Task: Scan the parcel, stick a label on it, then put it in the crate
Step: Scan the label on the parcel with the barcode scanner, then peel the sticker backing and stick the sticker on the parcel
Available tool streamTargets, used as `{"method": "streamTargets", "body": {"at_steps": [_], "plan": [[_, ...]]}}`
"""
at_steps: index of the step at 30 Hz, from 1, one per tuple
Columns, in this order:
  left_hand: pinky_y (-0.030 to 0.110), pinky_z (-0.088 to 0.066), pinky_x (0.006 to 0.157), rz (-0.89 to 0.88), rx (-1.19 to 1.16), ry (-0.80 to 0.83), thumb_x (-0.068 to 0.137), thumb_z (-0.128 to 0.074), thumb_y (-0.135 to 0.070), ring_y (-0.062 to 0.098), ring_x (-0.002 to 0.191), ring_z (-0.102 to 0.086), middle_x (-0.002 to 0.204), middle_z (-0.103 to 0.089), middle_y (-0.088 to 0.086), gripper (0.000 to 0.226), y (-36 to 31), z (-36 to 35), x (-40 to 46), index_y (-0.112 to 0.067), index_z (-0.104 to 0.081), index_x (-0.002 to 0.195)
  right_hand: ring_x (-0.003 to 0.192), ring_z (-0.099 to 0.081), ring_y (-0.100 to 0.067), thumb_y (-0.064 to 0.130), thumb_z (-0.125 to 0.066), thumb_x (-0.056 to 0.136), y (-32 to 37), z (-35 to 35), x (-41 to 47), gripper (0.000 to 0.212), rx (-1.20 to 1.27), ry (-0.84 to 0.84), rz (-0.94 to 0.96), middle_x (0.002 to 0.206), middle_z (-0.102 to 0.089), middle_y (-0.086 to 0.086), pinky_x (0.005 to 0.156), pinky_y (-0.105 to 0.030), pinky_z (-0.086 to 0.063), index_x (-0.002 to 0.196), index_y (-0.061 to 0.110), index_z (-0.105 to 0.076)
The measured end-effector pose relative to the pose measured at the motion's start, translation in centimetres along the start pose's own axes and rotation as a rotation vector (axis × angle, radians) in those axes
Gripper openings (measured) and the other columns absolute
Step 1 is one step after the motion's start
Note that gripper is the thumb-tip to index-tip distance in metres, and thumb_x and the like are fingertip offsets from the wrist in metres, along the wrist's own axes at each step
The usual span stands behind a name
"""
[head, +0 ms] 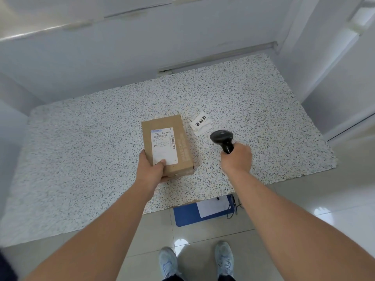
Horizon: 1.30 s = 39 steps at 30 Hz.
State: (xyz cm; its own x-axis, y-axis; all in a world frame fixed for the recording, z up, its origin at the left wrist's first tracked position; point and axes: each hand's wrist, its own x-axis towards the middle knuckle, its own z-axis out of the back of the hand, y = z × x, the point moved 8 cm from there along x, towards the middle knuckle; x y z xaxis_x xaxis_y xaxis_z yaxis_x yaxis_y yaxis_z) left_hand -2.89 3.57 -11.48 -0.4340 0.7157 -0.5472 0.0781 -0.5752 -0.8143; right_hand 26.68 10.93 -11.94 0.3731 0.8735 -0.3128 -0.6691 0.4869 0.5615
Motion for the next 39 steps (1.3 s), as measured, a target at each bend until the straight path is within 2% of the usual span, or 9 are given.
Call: {"method": "streamTargets", "body": {"at_steps": [8, 10, 12, 15, 21, 27, 33, 37, 39], "plan": [[0.038, -0.061, 0.074, -0.045, 0.356, 0.026, 0.097, -0.062, -0.016, 0.023, 0.107, -0.063, 0.132, -0.057, 0.001, 0.042, -0.4, 0.6, 1.2, -0.023, -0.037, 0.13, 0.078, -0.068, -0.024, 0.024, -0.076, 0.092, -1.0, -1.0, 1.4, 0.025, -0.001, -0.002, -0.022, 0.108, -0.064, -0.014, 0.072, -0.041, -0.063, 0.109, 0.007, -0.071], [0.041, -0.057, 0.087, -0.046, 0.495, 0.054, 0.098, -0.062, -0.022, 0.03, 0.12, -0.058, 0.145, -0.051, 0.008, 0.059, -0.6, 0.6, 1.5, -0.018, -0.027, 0.145, 0.078, -0.068, -0.025, 0.024, -0.076, 0.092, -1.3, -1.1, 1.7, 0.025, 0.006, -0.008, -0.032, 0.107, -0.064, -0.014, 0.072, -0.043, -0.063, 0.109, 0.007, -0.071], [0.05, -0.046, 0.108, -0.036, 0.661, 0.068, 0.098, -0.061, -0.03, 0.037, 0.137, -0.046, 0.159, -0.033, 0.014, 0.09, -0.9, 0.8, 1.7, -0.017, 0.001, 0.161, 0.076, -0.067, -0.025, 0.025, -0.075, 0.093, -1.5, -1.2, 1.9, 0.024, 0.005, -0.013, -0.032, 0.106, -0.063, -0.015, 0.07, -0.041, -0.063, 0.107, 0.006, -0.071], [0.059, -0.033, 0.117, -0.152, 0.888, 0.072, 0.093, -0.062, -0.033, 0.042, 0.149, -0.026, 0.167, -0.011, 0.014, 0.105, -2.8, 0.4, 1.6, -0.025, 0.019, 0.159, 0.075, -0.064, -0.023, 0.025, -0.073, 0.093, -1.8, -1.3, 2.1, 0.025, 0.007, -0.01, -0.046, 0.107, -0.061, -0.015, 0.065, -0.036, -0.059, 0.109, 0.005, -0.07], [0.06, -0.02, 0.123, -0.514, 1.241, 0.044, 0.093, -0.057, -0.048, 0.042, 0.156, 0.006, 0.172, 0.005, 0.003, 0.092, -7.8, -3.0, 1.7, -0.024, 0.0, 0.161, 0.103, -0.052, -0.025, 0.049, -0.075, 0.083, 0.5, 0.9, 2.1, 0.069, -0.003, -0.149, 0.036, 0.129, -0.048, -0.011, 0.073, -0.037, -0.05, 0.136, 0.012, -0.052], [0.054, -0.014, 0.124, -0.73, 1.361, 0.156, 0.099, -0.043, -0.044, 0.034, 0.157, -0.002, 0.172, -0.011, -0.002, 0.067, -10.8, -7.6, 2.7, -0.024, -0.024, 0.16, 0.091, -0.056, -0.016, 0.028, -0.069, 0.095, 7.9, 1.9, 2.4, 0.024, -0.099, -0.301, 0.483, 0.112, -0.065, -0.002, 0.082, -0.029, -0.042, 0.116, 0.018, -0.073], [0.048, -0.012, 0.126, -0.792, 1.388, 0.176, 0.1, -0.041, -0.039, 0.032, 0.157, -0.013, 0.169, -0.025, 0.0, 0.058, -11.6, -10.4, 5.9, -0.021, -0.037, 0.155, 0.095, -0.062, -0.022, 0.005, -0.07, 0.092, 11.5, -1.7, 3.1, 0.023, -0.394, -0.21, 0.702, 0.114, -0.07, -0.004, 0.085, -0.033, -0.05, 0.112, 0.015, -0.075], [0.049, -0.013, 0.125, -0.781, 1.337, 0.178, 0.098, -0.042, -0.039, 0.034, 0.156, -0.017, 0.166, -0.031, 0.003, 0.057, -11.3, -11.3, 8.1, -0.019, -0.045, 0.151, 0.076, -0.058, -0.022, -0.008, -0.065, 0.087, 12.6, -4.6, 4.5, 0.02, -0.535, -0.063, 0.676, 0.089, -0.061, -0.005, 0.06, -0.032, -0.038, 0.084, 0.011, -0.061], [0.049, -0.013, 0.125, -0.771, 1.32, 0.183, 0.097, -0.042, -0.04, 0.034, 0.155, -0.019, 0.165, -0.033, 0.003, 0.058, -10.9, -11.5, 9.0, -0.02, -0.047, 0.15, 0.057, -0.043, -0.016, -0.013, -0.062, 0.085, 13.1, -5.8, 5.3, 0.037, -0.547, 0.006, 0.645, 0.071, -0.046, -0.001, 0.051, -0.03, -0.032, 0.068, 0.013, -0.042]]}}
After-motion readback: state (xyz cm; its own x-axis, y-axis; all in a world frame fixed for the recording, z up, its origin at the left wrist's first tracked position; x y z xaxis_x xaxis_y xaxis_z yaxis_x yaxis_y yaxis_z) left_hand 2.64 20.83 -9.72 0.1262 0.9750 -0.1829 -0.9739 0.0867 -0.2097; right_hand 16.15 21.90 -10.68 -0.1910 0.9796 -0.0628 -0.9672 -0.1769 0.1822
